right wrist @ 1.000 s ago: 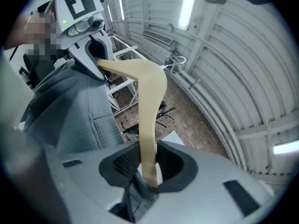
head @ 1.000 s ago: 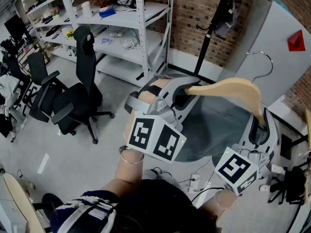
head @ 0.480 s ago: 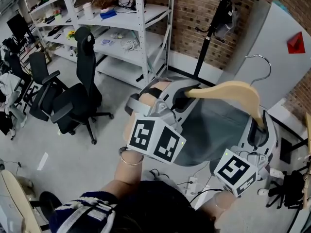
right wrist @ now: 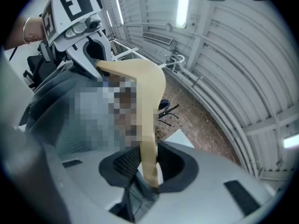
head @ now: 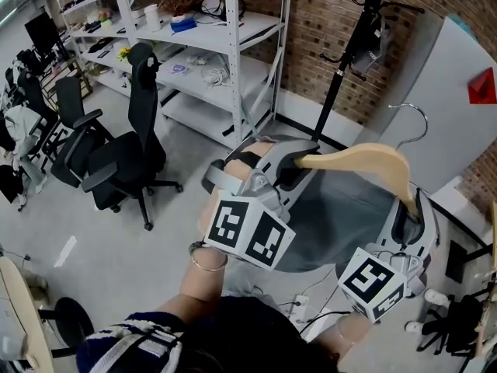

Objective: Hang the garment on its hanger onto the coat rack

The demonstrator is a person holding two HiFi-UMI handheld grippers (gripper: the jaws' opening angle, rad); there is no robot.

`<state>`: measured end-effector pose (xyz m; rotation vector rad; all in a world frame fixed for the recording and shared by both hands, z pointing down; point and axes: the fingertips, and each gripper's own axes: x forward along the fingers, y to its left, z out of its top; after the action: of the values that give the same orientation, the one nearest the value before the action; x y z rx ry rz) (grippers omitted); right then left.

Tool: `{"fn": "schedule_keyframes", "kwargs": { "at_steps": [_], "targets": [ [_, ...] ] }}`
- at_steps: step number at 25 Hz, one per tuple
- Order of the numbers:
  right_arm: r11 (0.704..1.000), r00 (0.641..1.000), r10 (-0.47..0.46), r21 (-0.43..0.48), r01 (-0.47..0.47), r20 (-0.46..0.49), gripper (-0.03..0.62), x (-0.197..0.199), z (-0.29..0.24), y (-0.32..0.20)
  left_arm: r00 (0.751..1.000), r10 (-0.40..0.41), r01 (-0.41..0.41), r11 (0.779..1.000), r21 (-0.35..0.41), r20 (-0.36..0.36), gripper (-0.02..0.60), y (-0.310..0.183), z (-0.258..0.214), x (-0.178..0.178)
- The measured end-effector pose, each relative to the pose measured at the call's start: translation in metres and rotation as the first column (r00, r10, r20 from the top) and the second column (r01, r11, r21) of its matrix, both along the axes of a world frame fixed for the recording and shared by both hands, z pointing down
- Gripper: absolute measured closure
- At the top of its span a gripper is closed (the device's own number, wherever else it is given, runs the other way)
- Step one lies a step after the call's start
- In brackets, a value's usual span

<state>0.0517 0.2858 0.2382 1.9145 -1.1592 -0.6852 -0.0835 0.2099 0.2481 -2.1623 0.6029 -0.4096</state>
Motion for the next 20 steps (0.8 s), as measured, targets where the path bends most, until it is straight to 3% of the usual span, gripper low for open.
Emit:
{"fn": "schedule_keyframes", "kwargs": {
  "at_steps": [7, 20],
  "targets": [
    [1.0, 1.0, -0.003, -0.011, 0.003, 0.009, 0.489, 0.018, 0.012, -0.043, 1.0, 0.003, -0.003, 1.0, -0.007, 0.012, 0.523, -0.042, 0.01, 0.018],
    [0.999, 0.999, 0.035, 0.017, -0.035, -0.021, 0.488, 0.067, -0.008, -0.178, 0.999, 0.044, -0.043, 0.999, 0.028, -0.02, 0.523, -0.183, -0.008, 0.071]
  ]
}}
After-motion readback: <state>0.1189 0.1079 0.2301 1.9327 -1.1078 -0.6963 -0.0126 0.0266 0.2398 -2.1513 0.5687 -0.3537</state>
